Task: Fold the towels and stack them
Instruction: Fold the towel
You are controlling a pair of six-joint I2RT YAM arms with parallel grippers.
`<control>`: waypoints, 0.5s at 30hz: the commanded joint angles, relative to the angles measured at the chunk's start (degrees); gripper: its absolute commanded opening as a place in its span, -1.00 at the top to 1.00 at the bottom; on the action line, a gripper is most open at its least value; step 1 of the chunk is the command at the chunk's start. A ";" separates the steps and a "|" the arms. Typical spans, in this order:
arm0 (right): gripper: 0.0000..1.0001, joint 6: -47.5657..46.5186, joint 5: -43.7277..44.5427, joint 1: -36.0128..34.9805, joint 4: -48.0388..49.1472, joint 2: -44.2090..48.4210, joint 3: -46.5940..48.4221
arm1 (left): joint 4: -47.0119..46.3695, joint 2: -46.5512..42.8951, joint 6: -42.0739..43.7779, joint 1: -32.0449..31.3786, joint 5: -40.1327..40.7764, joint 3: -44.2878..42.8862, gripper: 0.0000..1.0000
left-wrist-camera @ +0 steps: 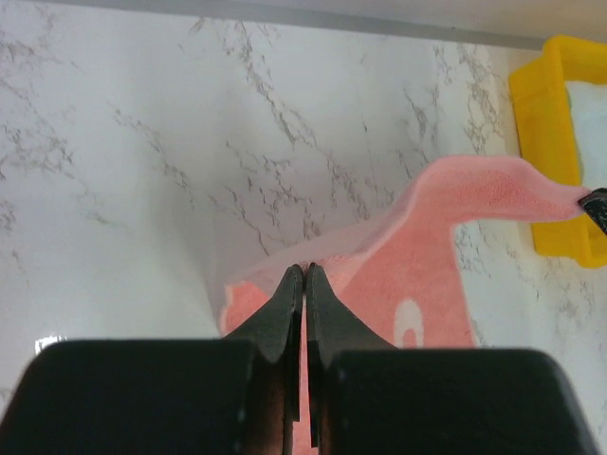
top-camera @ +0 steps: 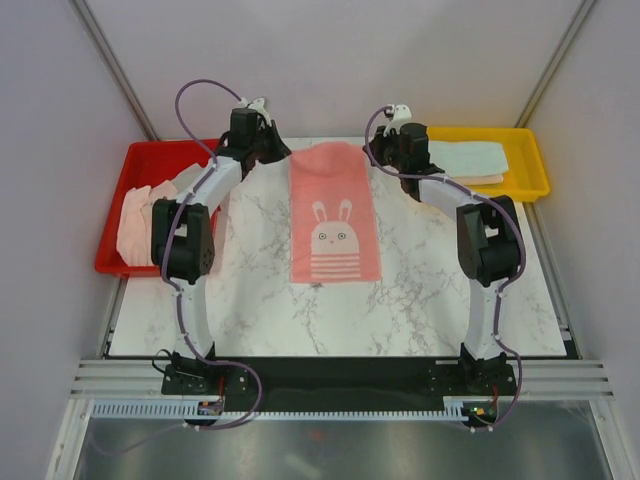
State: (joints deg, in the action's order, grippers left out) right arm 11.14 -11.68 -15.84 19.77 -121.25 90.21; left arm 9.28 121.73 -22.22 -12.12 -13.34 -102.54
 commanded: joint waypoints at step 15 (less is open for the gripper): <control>1.00 -5.69 -5.28 0.72 -10.89 29.40 -29.20 | 0.39 -23.99 0.52 -1.77 -9.15 29.75 0.95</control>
State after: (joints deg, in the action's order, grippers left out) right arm 5.23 -15.62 -15.22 10.13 -95.13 63.90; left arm 10.66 102.13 -21.37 -13.89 -18.20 -76.25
